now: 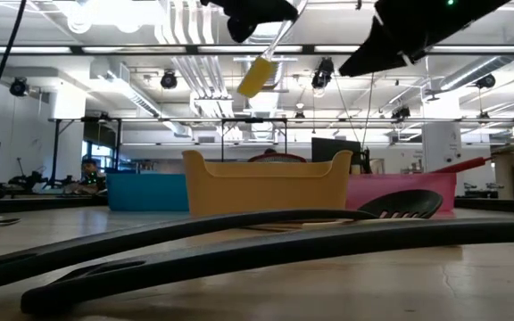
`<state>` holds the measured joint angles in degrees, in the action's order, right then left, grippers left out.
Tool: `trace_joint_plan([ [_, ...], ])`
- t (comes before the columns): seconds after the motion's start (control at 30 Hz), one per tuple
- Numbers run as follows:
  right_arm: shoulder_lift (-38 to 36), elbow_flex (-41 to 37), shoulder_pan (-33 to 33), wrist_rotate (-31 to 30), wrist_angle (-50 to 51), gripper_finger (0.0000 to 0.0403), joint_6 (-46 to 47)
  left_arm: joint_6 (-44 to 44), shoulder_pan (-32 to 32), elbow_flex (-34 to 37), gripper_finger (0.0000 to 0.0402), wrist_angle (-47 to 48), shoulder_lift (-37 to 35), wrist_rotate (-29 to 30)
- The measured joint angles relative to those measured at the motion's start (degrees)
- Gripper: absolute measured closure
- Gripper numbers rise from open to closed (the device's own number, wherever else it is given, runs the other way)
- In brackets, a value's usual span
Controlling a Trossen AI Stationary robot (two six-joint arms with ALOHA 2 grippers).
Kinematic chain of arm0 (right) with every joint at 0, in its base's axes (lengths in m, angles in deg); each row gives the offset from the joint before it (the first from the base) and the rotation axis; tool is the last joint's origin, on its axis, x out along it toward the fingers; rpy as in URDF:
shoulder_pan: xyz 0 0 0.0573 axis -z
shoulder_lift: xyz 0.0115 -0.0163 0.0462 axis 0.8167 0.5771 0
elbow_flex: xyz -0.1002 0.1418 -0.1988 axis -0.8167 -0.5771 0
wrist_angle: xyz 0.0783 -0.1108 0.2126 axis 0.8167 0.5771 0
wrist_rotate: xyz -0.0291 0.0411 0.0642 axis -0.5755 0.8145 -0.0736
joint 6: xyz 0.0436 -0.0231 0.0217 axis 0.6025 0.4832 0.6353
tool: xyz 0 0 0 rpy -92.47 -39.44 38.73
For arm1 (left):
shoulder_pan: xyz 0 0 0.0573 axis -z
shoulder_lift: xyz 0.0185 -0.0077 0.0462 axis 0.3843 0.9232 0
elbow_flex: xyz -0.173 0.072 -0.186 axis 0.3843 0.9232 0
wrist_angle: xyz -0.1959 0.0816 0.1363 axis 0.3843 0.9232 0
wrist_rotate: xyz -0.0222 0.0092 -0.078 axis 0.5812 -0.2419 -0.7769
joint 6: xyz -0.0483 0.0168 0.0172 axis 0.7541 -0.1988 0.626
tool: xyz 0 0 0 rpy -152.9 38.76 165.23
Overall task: Pick & Place Kitchen Items
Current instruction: Put the yellow spatula into the yellow bin
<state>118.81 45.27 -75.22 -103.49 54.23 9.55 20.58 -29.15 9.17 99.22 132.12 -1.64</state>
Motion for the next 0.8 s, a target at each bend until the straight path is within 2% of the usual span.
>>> trace_joint_plan([
  [0.23,-3.26,-0.32,0.00,0.27,8.42,0.0178,8.62,4.45,-0.95,-2.70,0.0390,2.95,3.29,0.51],
  [0.43,-3.00,-1.04,0.00,0.57,9.46,0.0192,8.98,5.26,-0.98,-2.35,0.0390,6.99,8.32,0.13],
  [0.8,-3.11,-1.39,0.00,0.61,9.79,0.0215,9.62,6.49,-0.98,-1.71,0.0390,8.94,12.84,-1.67],
])
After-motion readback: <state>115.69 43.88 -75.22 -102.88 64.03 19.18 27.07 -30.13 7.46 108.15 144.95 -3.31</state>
